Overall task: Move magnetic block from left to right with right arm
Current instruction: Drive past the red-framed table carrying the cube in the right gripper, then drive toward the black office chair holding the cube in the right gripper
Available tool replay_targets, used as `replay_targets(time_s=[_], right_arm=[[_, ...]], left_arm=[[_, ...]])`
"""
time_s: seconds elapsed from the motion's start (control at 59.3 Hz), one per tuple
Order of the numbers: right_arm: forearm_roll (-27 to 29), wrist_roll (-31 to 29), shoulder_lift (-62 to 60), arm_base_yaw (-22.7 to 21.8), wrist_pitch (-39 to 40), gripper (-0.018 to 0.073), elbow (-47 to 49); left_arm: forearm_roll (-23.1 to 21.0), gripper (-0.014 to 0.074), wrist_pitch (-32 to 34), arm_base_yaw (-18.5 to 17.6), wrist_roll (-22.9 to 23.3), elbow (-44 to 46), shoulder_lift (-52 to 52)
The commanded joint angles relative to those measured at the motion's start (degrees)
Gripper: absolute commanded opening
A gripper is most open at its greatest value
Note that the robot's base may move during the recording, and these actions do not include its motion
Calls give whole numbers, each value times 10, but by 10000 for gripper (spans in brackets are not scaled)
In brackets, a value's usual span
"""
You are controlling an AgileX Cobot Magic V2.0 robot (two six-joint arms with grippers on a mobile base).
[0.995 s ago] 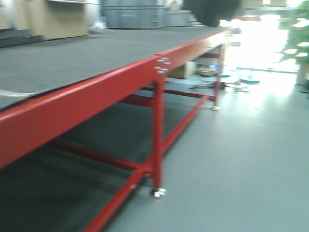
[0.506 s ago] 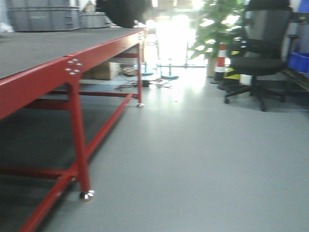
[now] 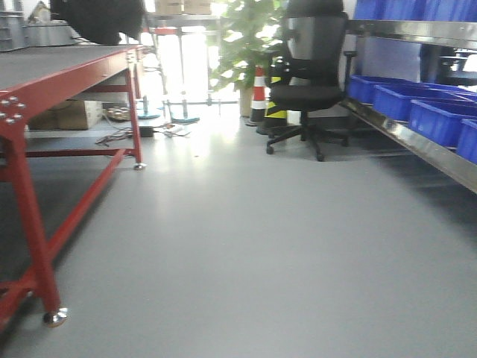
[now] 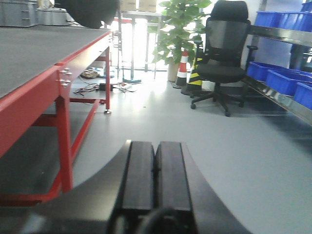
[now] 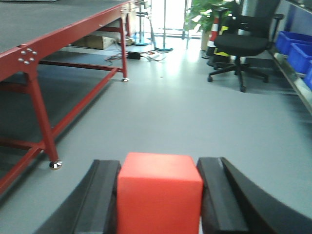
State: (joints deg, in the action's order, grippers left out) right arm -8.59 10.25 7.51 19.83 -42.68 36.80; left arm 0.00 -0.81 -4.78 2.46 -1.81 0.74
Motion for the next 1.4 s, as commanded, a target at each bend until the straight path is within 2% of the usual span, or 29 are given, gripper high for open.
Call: replay_targets(time_s=[0.0,1.383], right_arm=[[-7,-6,8,0,50,217,15],[-7,-6,10,0,50,217,15]], left_arm=[[0,-116,52,1,2,-6,9],[0,-116,52,1,2,-6,5]])
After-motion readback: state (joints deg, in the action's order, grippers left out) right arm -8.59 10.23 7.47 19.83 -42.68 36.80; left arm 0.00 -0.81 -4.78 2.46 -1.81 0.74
